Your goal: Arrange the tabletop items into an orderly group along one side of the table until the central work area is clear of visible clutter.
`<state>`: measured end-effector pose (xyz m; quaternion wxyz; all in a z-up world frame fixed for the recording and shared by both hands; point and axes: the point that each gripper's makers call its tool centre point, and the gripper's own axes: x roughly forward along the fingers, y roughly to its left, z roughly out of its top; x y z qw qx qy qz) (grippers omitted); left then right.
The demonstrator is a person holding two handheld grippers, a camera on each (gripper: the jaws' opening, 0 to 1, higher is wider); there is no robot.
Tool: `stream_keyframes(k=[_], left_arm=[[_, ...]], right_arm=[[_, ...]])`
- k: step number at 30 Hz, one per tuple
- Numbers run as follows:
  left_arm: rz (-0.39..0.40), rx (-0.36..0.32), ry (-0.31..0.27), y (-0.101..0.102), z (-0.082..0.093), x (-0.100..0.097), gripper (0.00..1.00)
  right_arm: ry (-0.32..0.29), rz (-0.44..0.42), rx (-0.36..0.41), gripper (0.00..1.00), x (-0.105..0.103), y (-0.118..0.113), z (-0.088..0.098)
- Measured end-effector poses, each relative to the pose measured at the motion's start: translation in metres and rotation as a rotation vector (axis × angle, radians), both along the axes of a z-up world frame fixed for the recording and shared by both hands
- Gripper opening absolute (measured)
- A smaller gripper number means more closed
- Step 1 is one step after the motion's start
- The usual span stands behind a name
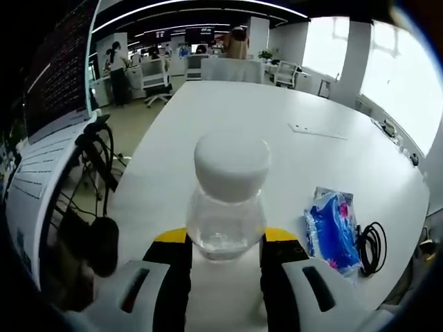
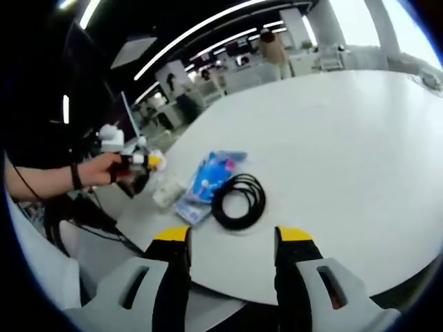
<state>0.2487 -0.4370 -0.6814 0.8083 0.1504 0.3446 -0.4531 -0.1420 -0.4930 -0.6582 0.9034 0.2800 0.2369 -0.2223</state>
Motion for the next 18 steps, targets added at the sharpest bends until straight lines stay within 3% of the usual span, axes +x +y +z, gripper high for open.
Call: stream_keyframes(k=[18], left_arm=[[-0.015, -0.005, 0.024, -0.003, 0.001, -0.003, 0.37]], right_arm=[[-0.017, -0.010, -0.012, 0.46, -0.012, -0.017, 0.006]])
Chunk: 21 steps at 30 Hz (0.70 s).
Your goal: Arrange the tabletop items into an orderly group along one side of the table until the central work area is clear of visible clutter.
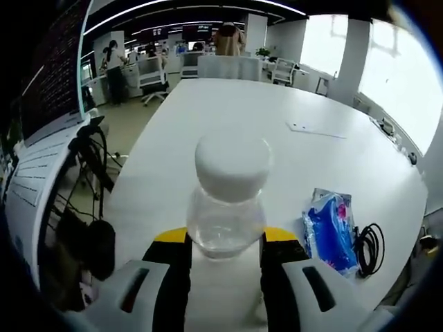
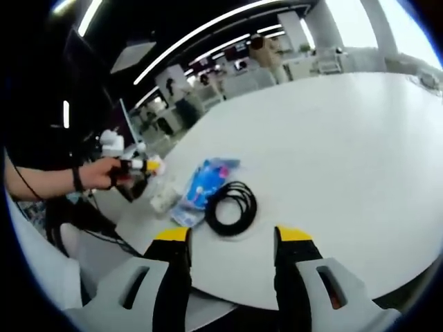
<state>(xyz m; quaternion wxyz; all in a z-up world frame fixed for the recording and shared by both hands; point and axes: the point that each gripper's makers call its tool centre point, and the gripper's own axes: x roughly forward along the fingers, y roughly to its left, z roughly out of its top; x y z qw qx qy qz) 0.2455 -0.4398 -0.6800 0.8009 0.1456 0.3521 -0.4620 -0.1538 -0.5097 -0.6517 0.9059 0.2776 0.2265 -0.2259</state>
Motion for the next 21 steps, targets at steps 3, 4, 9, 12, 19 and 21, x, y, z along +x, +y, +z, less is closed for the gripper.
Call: stream_keyframes(k=[3, 4, 9, 12, 19, 21], left_arm=[[-0.015, -0.013, -0.014, 0.002, 0.003, -0.002, 0.37], [-0.021, -0.014, -0.014, 0.003, 0.003, -0.003, 0.38], [-0.029, -0.018, -0.018, 0.008, 0.003, -0.004, 0.38], [-0.030, -0.016, -0.016, 0.011, 0.002, -0.007, 0.38], [-0.031, -0.020, -0.008, 0.021, -0.003, -0.018, 0.39], [-0.032, -0.020, -0.002, 0.025, -0.006, -0.023, 0.39]], right_arm=[[0.010, 0.006, 0.005, 0.46, -0.003, 0.000, -0.003], [0.010, 0.007, 0.006, 0.46, -0.003, 0.000, -0.003], [0.009, 0.012, 0.011, 0.46, -0.002, 0.001, -0.004], [0.008, 0.015, 0.014, 0.46, 0.000, 0.002, -0.006], [0.004, 0.014, 0.018, 0.46, 0.001, 0.003, -0.007], [0.004, 0.013, 0.021, 0.46, 0.001, 0.004, -0.008]])
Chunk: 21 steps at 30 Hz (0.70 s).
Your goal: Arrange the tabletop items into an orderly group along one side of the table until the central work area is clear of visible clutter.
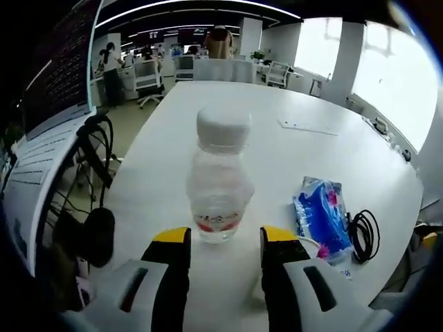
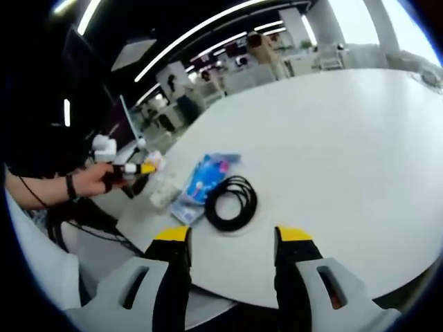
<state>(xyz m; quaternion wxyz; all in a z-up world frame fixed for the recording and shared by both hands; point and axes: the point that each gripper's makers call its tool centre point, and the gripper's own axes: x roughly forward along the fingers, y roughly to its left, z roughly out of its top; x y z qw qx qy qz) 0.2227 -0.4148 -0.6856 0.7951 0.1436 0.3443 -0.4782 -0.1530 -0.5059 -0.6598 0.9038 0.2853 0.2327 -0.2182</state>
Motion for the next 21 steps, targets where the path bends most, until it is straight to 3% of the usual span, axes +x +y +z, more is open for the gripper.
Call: stream_keyframes(k=[10, 21], left_arm=[[0.033, 0.003, 0.046, 0.023, -0.012, -0.014, 0.39], [-0.028, -0.029, 0.081, 0.021, -0.010, -0.043, 0.40]], right_arm=[[0.008, -0.003, 0.009, 0.46, -0.004, 0.001, -0.005], [0.004, -0.002, 0.011, 0.46, -0.004, 0.003, -0.005]])
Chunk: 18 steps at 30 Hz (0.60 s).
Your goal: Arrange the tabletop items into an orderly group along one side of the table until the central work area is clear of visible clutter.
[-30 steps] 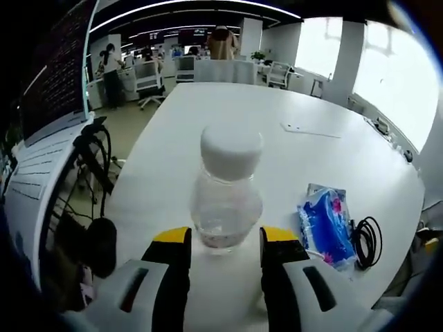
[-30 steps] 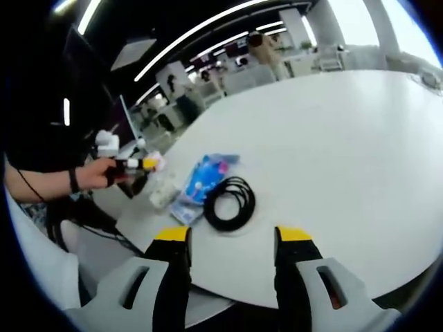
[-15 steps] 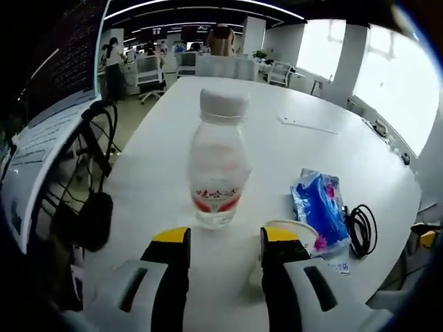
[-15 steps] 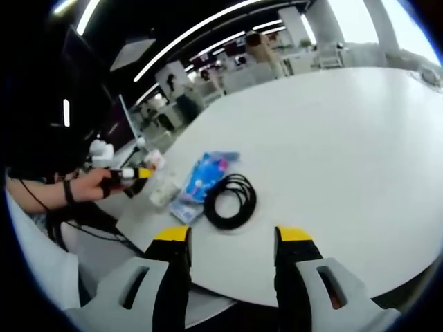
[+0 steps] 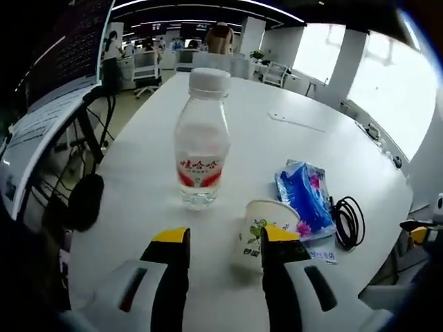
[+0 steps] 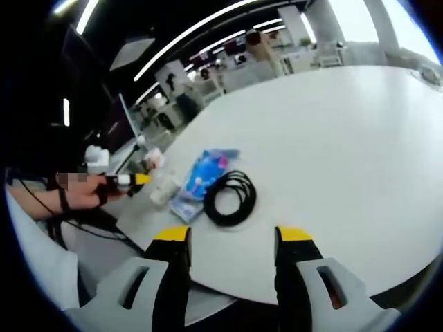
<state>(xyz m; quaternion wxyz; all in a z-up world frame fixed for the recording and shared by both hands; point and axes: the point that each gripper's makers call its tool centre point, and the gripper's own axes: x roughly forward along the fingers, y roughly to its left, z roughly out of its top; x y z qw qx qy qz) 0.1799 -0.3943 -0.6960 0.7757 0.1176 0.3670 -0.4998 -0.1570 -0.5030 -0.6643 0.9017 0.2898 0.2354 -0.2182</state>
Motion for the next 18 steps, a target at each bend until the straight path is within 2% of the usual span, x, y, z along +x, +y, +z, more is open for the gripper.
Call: stream_keyframes(k=[4, 8, 16, 18], left_arm=[[-0.052, 0.009, -0.009, 0.000, -0.001, -0.011, 0.40], [-0.081, 0.013, -0.015, 0.000, -0.001, -0.013, 0.42], [-0.108, 0.025, 0.002, -0.004, -0.005, -0.015, 0.47], [-0.108, 0.030, 0.024, -0.005, -0.006, -0.016, 0.50]], right_arm=[[-0.001, -0.007, 0.006, 0.46, -0.002, 0.000, -0.003], [0.006, 0.003, 0.012, 0.46, -0.003, 0.002, -0.007], [0.007, 0.025, 0.016, 0.47, 0.002, 0.001, -0.008], [0.005, 0.029, 0.017, 0.47, 0.005, 0.000, -0.007]])
